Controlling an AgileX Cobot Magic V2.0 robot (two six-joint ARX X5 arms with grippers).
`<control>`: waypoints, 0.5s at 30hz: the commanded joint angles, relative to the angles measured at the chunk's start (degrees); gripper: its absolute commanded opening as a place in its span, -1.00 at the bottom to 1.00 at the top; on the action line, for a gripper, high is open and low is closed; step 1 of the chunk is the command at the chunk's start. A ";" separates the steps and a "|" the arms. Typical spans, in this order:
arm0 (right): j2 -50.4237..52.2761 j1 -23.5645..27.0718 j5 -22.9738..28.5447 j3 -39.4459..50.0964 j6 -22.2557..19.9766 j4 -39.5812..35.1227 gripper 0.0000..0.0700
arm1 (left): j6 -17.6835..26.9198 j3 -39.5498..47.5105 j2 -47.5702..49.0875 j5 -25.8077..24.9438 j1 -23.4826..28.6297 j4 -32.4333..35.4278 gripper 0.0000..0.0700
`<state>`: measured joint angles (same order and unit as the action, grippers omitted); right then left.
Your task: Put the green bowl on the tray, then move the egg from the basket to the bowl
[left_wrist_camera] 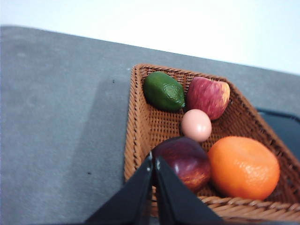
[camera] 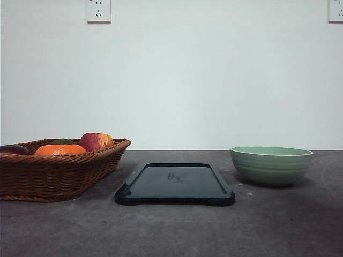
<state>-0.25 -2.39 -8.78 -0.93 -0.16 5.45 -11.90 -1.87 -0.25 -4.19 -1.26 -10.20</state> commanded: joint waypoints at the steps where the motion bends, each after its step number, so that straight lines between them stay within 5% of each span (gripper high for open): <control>1: 0.04 0.00 0.59 0.24 6.01 -0.68 -0.97 | -6.78 1.07 0.04 0.13 0.07 -0.46 -1.00; 8: 0.04 0.00 2.80 0.18 19.79 -2.66 -0.97 | -23.52 -0.30 0.04 0.15 0.07 -0.48 -1.00; 15: 0.04 -0.11 2.62 -0.04 23.44 -8.57 -0.98 | -21.13 -2.49 0.04 0.17 0.07 1.29 -1.00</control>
<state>-0.25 -2.42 -6.04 -0.93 21.05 -2.06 -33.97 -3.38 -0.25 -4.19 -1.26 -10.03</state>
